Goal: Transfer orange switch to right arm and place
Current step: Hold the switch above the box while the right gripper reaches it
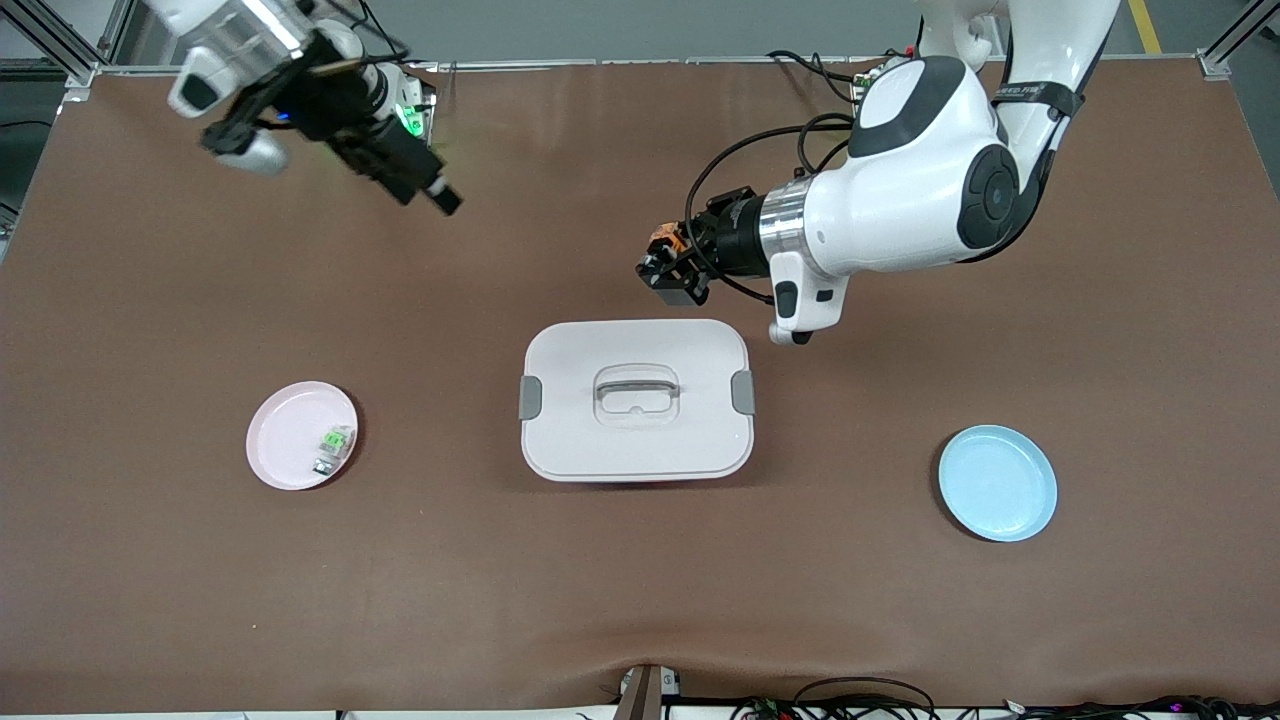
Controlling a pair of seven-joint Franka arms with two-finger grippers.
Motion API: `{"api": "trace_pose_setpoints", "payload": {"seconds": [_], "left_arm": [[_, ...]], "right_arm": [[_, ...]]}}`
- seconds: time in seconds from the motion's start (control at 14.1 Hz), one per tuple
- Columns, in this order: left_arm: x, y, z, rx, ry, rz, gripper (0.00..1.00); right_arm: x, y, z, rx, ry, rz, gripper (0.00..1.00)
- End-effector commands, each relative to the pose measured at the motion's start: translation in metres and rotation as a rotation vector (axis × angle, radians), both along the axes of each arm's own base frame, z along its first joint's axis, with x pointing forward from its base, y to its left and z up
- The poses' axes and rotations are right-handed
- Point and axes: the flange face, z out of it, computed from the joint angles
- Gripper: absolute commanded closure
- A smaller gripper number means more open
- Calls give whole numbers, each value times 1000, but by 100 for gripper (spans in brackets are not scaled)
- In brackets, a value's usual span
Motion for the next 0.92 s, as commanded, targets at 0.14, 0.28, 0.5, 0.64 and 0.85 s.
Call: {"api": "trace_pose_setpoints", "payload": {"seconds": [0.14,0.28,0.5,0.64,0.85], "left_arm": [[0,-10,6,-23,8,9,100],[0,-11,5,-22,9,8,100],[2,-10,0,-18,14,9,100],[3,-10,-4,-16,18,9,100],[4,-10,-4,-15,19,10,100]], "right_arm": [[-27,52,-18,8,-46,-65,0],[-32,72,-26,1,-59,-87,0],[-29,99,-44,5,-85,-131,0],[-27,123,-56,5,-105,-163,0],[-24,160,-62,-7,-113,-196,0]]}}
